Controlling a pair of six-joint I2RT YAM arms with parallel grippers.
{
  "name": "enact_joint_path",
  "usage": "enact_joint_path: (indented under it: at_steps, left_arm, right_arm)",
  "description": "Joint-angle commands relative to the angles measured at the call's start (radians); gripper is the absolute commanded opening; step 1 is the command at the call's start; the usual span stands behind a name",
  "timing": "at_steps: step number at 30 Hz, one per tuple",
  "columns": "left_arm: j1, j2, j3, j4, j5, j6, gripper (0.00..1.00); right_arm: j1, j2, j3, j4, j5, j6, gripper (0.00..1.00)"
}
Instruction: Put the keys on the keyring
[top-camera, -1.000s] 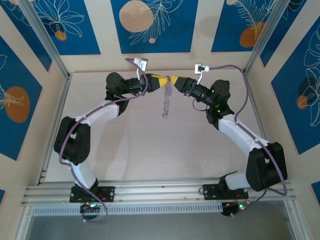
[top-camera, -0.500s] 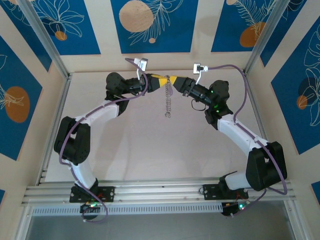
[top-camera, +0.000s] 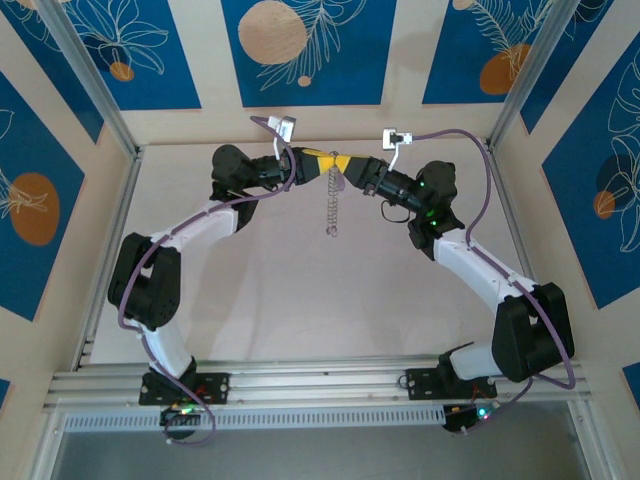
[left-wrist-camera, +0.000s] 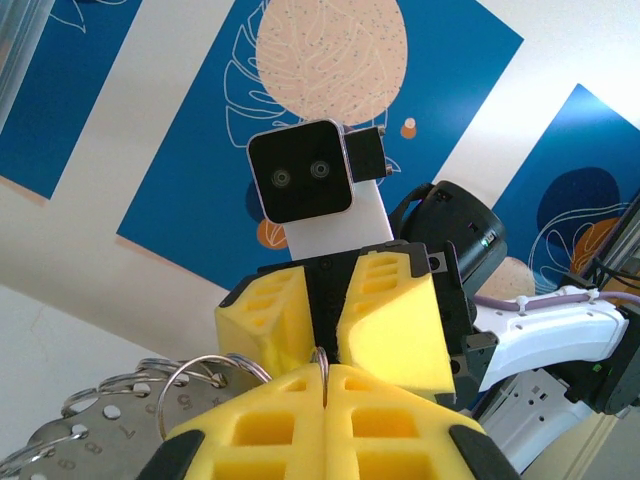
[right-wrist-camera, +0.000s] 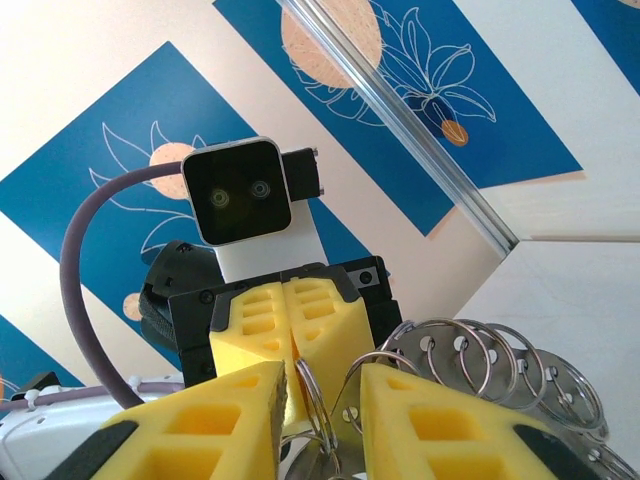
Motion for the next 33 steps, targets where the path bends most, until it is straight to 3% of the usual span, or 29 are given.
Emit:
enact_joint_path:
  at_steps: [1, 5, 12, 16, 23, 27, 33]
  left_arm:
    - [-0.004, -0.045, 0.008, 0.063, -0.011, 0.002, 0.0]
    - [-0.004, -0.048, 0.005, 0.063, -0.011, 0.004, 0.0]
    - [-0.004, -0.055, -0.003, 0.064, -0.013, 0.006, 0.0]
    - [-0.004, -0.054, -0.001, 0.064, -0.016, 0.007, 0.0]
    - [0.0, -0.052, 0.008, 0.063, 0.001, 0.015, 0.01]
    - [0.021, -0.046, 0.023, 0.062, 0.023, 0.016, 0.25]
    - [0.065, -0.023, 0.072, -0.01, 0.072, 0.046, 0.37]
  right_arm:
    - [0.008, -0.015, 0.012, 0.011, -0.009, -0.016, 0.22]
    - [0.008, -0.024, 0.005, 0.005, -0.003, -0.022, 0.14]
    - [0.012, -0.018, 0.007, 0.007, -0.028, -0.02, 0.13]
    - [0.015, -0.015, 0.003, 0.01, -0.03, -0.02, 0.01]
    - [0.0, -0.009, 0.013, -0.032, -0.038, -0.05, 0.0]
    - [-0.023, 0.012, 0.036, -0.062, -0.071, -0.071, 0.0]
    - [-0.062, 0.095, 0.139, -0.142, -0.197, -0.123, 0.0]
